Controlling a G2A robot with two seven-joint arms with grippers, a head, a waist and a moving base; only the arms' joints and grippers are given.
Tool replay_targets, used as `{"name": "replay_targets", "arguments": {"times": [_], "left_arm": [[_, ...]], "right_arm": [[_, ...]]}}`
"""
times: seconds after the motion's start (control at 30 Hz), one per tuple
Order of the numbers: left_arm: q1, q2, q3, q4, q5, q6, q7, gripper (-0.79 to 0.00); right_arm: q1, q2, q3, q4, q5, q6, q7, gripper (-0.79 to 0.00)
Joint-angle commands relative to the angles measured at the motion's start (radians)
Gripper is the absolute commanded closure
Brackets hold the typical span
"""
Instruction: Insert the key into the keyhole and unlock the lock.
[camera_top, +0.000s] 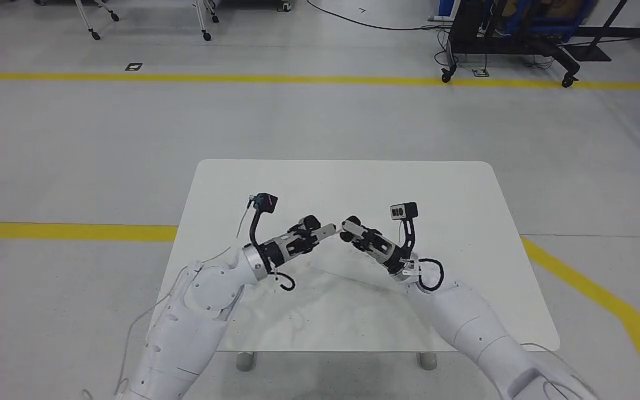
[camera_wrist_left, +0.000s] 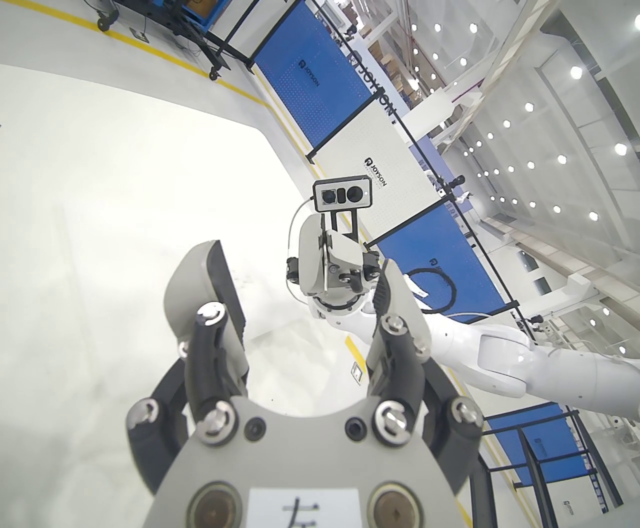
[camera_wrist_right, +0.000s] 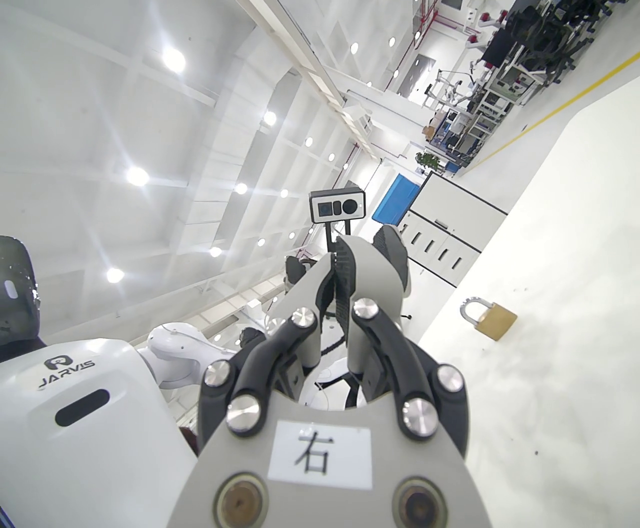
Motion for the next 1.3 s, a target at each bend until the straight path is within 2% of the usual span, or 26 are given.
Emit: {"name": "replay_targets", "arguments": {"times": [0.0, 0.07, 0.5, 0.7, 0.97, 1.1, 1.27], "left_arm": [[-0.002, 0.0, 0.008, 0.002, 0.01, 0.006, 0.005, -0.465], [-0.003, 0.0, 0.015, 0.003, 0.018, 0.013, 0.01, -0.391], [-0.006, 0.0, 0.03, 0.006, 0.003, 0.036, 0.041, -0.268], [-0.006, 0.002, 0.031, 0.005, 0.003, 0.036, 0.041, -0.135], [-0.007, 0.005, 0.035, 0.004, 0.009, 0.037, 0.048, -0.071], [-0.007, 0.006, 0.036, 0.003, 0.011, 0.037, 0.05, 0.0], [-0.006, 0.008, 0.039, 0.002, 0.014, 0.036, 0.053, 0.0]], "right_arm": [[0.004, -0.006, 0.003, 0.006, -0.006, 0.0, -0.001, 0.0], [0.005, -0.013, 0.012, 0.009, -0.015, 0.0, -0.001, 0.0], [-0.014, -0.059, 0.058, 0.008, -0.18, 0.0, -0.083, 0.0], [-0.023, -0.074, 0.077, 0.012, -0.213, 0.0, -0.104, 0.0], [-0.027, -0.089, 0.106, 0.033, -0.219, 0.0, -0.106, 0.0], [-0.028, -0.095, 0.12, 0.043, -0.222, 0.0, -0.103, 0.0], [-0.031, -0.103, 0.133, 0.044, -0.222, 0.0, -0.086, 0.0]]}}
